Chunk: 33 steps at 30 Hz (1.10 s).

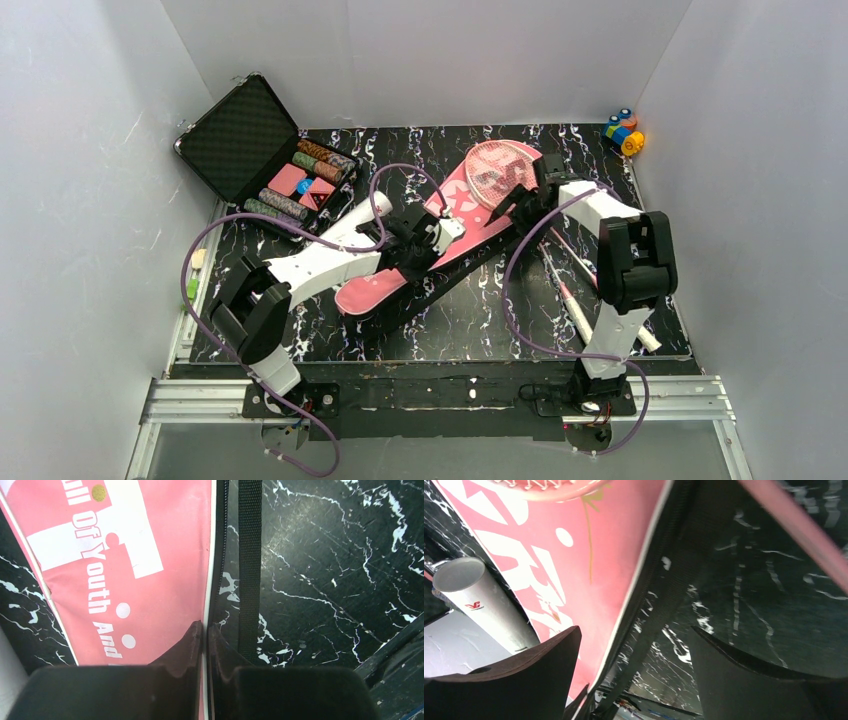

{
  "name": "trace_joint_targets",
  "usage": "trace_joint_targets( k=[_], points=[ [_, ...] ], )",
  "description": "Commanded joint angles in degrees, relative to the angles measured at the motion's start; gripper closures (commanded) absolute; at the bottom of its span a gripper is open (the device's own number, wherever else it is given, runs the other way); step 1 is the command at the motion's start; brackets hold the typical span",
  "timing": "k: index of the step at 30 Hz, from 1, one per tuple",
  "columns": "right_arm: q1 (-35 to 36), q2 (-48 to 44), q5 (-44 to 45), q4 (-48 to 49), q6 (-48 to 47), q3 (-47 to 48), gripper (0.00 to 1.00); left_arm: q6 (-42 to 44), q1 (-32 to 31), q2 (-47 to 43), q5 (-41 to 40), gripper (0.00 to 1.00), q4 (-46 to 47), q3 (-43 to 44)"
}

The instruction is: Pack up the badminton gear

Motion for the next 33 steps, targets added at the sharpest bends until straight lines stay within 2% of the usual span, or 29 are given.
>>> trace_joint_targets(
  k=[1,5,14,26,33],
  points=[
    [2.67,1.85,-3.63,5.34,5.12,2.35,0.15,-0.51,-0.07,-2.62,0.62,1.00,-0.01,-0.65],
    [3.41,2.00,-4.76,9.29,7.36,0.15,0.19,-0.55,-0.06,-2.78,0.62,1.00,-0.05,-0.48],
    [3.84,2.55,-5.02,12.63,9.25,-1.78,0.37,-0.77,-0.07,-2.86,0.63,1.00,-0.05,-0.43],
    [3.87,-1.97,-3.52,13.11,8.06,-6.67,0.34,-0.75,-0.06,-2.68,0.17,1.00,-0.20,-0.15],
    [4.03,-0.58,-4.91,16.69,10.46,-6.94,0.38,-0.63,-0.08,-2.99,0.44,1.00,-0.52,-0.22]
  ],
)
